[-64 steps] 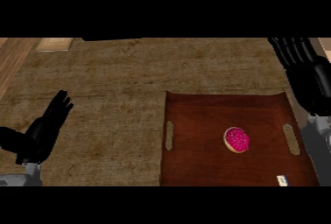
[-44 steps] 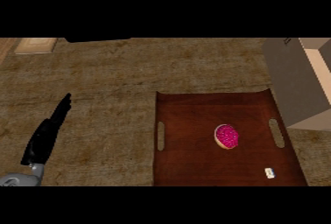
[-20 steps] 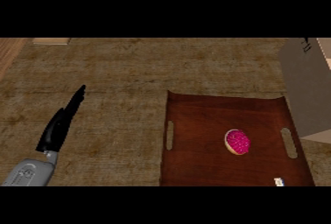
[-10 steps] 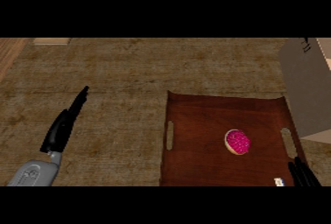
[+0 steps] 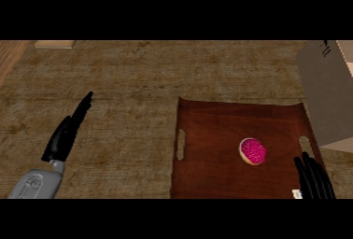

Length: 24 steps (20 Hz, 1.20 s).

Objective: Pick the cupcake from the tray and place it in the cardboard box

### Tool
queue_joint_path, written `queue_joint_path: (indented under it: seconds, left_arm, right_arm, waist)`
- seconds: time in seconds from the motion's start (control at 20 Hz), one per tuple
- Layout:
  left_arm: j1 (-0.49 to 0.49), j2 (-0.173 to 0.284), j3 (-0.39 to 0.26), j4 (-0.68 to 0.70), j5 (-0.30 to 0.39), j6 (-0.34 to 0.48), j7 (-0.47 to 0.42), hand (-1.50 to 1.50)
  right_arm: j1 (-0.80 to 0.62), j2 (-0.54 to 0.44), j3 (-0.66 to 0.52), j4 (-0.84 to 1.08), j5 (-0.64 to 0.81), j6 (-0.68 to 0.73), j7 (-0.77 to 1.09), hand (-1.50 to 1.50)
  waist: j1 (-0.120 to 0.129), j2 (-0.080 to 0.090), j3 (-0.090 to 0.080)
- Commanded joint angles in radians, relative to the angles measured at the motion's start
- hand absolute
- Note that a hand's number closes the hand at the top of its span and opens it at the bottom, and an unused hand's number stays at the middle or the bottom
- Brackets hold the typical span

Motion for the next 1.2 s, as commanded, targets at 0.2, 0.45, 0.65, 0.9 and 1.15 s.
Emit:
queue_joint_path:
  seconds: [0.2, 0.45, 0.65, 0.9, 1.15]
  left_arm:
    - [0.006, -0.036, 0.039, 0.03, -0.039, -0.017, -0.048, 0.0]
    - [0.047, -0.067, 0.017, -0.106, -0.088, -0.023, 0.053, 0.0]
    - [0.022, -0.06, 0.082, -0.032, -0.082, -0.054, -0.014, 0.0]
    - [0.07, -0.057, 0.084, -0.131, -0.086, -0.093, 0.044, 0.0]
    - [-0.013, -0.078, 0.135, 0.042, -0.097, -0.102, -0.032, 0.0]
  right_arm:
    - [-0.111, 0.001, 0.077, -0.01, 0.093, 0.136, 0.165, -1.5]
    - [-0.2, -0.024, -0.027, 0.11, 0.036, 0.099, 0.133, -1.5]
    - [-0.189, -0.003, 0.018, 0.113, 0.096, 0.075, 0.181, -1.5]
    - [-0.24, 0.001, 0.042, 0.13, 0.1, 0.086, 0.208, -1.5]
    - [-0.304, -0.014, 0.0, 0.291, 0.039, 0.048, 0.146, -1.5]
  waist:
    - [0.001, 0.001, 0.0]
    - [0.003, -0.001, 0.0]
    - [0.0, 0.0, 0.0]
    - [0.003, -0.001, 0.0]
    - [0.0, 0.001, 0.0]
